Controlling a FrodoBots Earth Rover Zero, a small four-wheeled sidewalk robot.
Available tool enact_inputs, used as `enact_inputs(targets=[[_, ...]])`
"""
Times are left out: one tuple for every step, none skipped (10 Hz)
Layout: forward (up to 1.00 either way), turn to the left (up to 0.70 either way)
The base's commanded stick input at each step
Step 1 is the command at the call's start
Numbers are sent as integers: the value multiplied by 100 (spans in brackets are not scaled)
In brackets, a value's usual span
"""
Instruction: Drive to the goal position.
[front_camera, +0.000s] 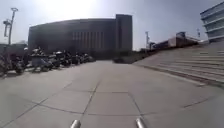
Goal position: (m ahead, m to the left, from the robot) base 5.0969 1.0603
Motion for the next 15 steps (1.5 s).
enact_inputs(targets=[[100,0],[100,0],[100,0],[100,0],[100,0],[100,0],[100,0],[100,0],[100,0],[100,0],[100,0],[100,0],[100,0],[100,0],[100,0]])
